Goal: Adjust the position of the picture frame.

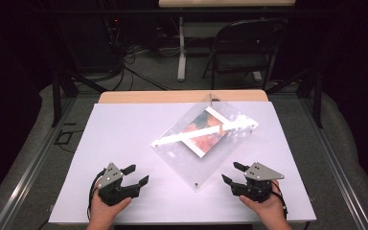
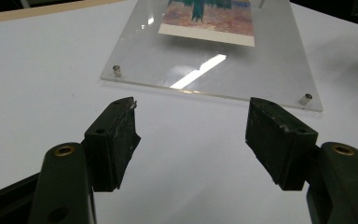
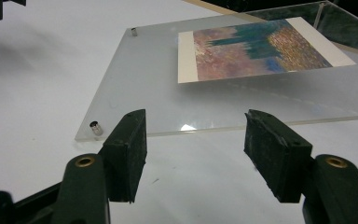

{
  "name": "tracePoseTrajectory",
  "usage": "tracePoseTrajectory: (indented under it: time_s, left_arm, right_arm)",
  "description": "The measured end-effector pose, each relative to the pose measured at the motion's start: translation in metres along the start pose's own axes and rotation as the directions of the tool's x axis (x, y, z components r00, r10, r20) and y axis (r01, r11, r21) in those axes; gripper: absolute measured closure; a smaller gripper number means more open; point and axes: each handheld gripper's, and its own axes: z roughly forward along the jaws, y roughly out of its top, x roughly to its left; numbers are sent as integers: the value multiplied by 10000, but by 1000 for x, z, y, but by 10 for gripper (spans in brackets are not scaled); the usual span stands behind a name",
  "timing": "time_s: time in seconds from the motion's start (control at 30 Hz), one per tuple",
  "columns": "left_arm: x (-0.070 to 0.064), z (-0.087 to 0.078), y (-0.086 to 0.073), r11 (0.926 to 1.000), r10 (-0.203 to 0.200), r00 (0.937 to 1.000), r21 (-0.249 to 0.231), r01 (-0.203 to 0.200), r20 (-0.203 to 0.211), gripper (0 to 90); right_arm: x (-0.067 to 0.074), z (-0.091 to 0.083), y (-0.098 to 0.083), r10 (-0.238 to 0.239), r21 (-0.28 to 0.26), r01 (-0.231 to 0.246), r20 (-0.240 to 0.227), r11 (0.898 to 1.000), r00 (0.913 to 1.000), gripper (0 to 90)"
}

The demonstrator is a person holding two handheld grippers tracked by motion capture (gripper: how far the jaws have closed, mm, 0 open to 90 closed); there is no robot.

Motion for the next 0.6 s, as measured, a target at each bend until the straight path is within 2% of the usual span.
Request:
tracePoseTrajectory:
  time_s: [0.03, 0.1, 0.2, 0.23, 0.47, 0.5, 0.6]
  left_arm:
    - [0, 0, 0, 10000, 0, 10000, 0, 0, 0, 336]
    - [0, 1, 0, 9999, -77, 9996, 70, 79, -253, 336]
    - [1, 0, 0, 9997, -229, 9996, 13, 229, -153, 390]
    - [1, -1, 0, 9996, -277, 9996, 19, 277, -96, 400]
    - [-2, -2, 0, 9996, -278, 9996, 84, 278, -15, 404]
    - [-4, -1, 1, 9997, -250, 9995, 81, 251, -170, 404]
    - [-4, 0, 1, 9994, -304, 9994, 139, 306, -168, 403]
  right_arm:
    - [0, 0, 0, 4, 11, -4, 16, 10000, 10000, 398]
    - [0, -1, 0, 51, 34, -51, -30, 10000, 10000, 419]
    - [-2, 0, -1, 207, 135, -206, -79, 9997, 9998, 461]
    - [-5, 0, -1, 429, 71, -429, -76, 9991, 9991, 473]
    - [-10, -1, 0, 583, -12, -583, 177, 9983, 9981, 509]
    - [-11, -2, -1, 584, 49, -585, 213, 9983, 9981, 519]
    - [-13, -3, -1, 646, 80, -648, 236, 9979, 9976, 522]
